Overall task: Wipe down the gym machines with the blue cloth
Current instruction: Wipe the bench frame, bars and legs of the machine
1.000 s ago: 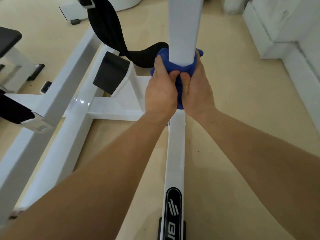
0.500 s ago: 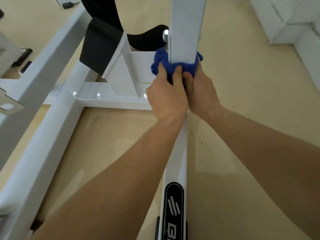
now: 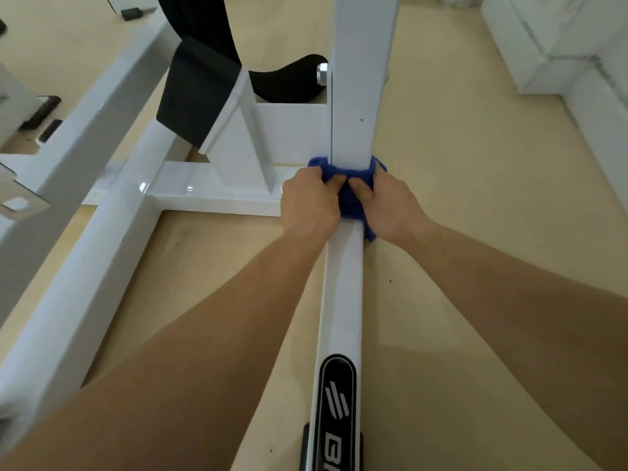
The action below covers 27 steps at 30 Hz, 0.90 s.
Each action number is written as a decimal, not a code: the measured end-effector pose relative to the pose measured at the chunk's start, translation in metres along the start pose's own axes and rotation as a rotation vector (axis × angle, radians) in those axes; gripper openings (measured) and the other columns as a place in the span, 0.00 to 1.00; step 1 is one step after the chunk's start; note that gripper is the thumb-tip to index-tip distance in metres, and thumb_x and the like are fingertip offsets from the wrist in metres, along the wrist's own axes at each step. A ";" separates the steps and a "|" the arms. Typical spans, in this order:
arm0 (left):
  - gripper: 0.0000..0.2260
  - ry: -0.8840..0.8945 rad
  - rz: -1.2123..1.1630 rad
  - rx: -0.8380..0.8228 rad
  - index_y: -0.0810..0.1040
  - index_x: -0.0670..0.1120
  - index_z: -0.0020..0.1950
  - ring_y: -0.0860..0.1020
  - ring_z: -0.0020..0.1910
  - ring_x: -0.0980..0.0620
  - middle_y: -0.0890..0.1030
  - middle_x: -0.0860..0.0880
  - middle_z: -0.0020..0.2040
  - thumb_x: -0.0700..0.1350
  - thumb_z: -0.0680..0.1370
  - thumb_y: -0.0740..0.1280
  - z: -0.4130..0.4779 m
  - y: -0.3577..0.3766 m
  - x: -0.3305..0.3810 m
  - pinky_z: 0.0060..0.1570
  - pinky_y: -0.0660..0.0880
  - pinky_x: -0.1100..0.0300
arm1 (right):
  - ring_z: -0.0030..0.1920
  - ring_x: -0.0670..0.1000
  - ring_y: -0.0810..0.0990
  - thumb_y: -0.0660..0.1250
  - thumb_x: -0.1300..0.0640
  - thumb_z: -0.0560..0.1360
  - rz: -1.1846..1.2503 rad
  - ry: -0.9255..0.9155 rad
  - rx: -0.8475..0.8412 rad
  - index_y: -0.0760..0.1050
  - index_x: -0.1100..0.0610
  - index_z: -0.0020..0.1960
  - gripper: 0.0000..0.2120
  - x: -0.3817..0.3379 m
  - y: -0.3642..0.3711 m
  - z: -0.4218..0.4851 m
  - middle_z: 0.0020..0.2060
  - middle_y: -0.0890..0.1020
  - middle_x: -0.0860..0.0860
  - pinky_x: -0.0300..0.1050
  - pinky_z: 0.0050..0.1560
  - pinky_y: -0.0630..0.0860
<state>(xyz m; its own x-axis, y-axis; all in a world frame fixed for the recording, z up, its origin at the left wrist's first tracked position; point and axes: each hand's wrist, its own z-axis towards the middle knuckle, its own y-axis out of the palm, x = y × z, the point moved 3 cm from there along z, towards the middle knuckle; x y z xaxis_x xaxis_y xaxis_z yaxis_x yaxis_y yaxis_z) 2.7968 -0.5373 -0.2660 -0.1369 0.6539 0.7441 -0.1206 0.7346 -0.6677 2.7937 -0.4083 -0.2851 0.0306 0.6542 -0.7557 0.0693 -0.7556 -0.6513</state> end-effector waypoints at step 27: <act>0.05 0.063 0.021 -0.163 0.78 0.55 0.54 0.82 0.43 0.54 0.84 0.55 0.45 0.52 0.79 0.65 -0.069 -0.047 -0.048 0.45 0.79 0.55 | 0.39 0.49 0.79 0.66 0.47 0.76 -0.296 -0.148 0.067 0.76 0.46 0.48 0.04 -0.030 0.002 -0.086 0.38 0.80 0.44 0.48 0.42 0.76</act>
<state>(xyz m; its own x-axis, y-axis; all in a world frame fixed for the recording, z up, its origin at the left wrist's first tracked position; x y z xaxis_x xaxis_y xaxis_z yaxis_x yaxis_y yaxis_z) 2.8764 -0.5906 -0.2688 -0.0753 0.6756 0.7334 0.0438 0.7371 -0.6744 2.8790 -0.4267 -0.2576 -0.1262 0.8378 -0.5313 -0.0125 -0.5369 -0.8436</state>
